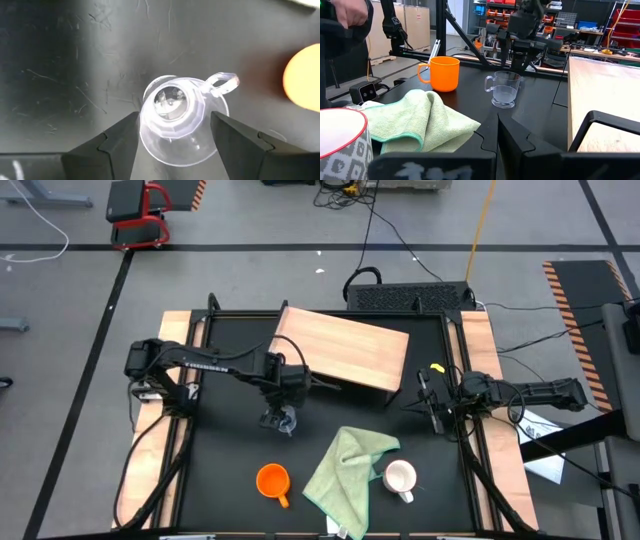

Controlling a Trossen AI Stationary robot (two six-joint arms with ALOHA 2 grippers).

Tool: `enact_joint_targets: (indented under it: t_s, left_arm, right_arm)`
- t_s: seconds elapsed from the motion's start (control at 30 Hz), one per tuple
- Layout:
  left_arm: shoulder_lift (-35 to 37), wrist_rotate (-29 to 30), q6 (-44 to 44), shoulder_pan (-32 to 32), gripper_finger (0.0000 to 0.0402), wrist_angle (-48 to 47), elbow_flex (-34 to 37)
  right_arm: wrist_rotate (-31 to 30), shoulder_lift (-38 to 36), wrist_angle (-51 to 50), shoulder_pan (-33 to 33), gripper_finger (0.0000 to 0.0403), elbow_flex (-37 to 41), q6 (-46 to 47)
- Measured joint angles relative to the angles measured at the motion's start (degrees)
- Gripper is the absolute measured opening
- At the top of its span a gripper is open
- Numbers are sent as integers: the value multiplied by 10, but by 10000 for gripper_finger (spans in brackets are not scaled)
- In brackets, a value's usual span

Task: Stack small to large cups/mugs on shelf
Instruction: Put the transparent mug on the shelf

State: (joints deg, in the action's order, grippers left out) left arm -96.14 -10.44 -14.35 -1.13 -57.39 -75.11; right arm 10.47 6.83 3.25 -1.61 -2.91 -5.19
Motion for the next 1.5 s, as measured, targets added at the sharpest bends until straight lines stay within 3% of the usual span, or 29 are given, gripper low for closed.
enact_joint_targets:
  t_s: [1.5]
  left_arm:
    - [-12,30,-8,-8,246,7,38]
  right_arm:
    - [0,16,-1,0,0,0,0]
